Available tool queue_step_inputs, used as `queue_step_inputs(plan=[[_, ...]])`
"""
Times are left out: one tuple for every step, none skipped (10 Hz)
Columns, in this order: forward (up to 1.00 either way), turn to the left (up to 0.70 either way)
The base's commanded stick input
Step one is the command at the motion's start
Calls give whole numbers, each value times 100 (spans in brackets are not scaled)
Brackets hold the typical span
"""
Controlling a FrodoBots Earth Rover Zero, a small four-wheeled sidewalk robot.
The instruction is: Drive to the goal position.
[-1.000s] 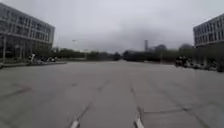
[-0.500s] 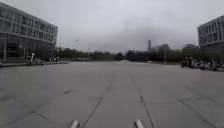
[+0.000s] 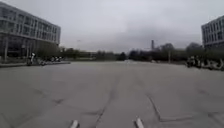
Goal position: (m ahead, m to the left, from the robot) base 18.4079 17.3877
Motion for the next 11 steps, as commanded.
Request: queue_step_inputs(plan=[[100,1],[100,1],[100,1],[100,1],[100,1],[100,1],[100,1],[100,1],[100,1],[100,1],[100,1]])
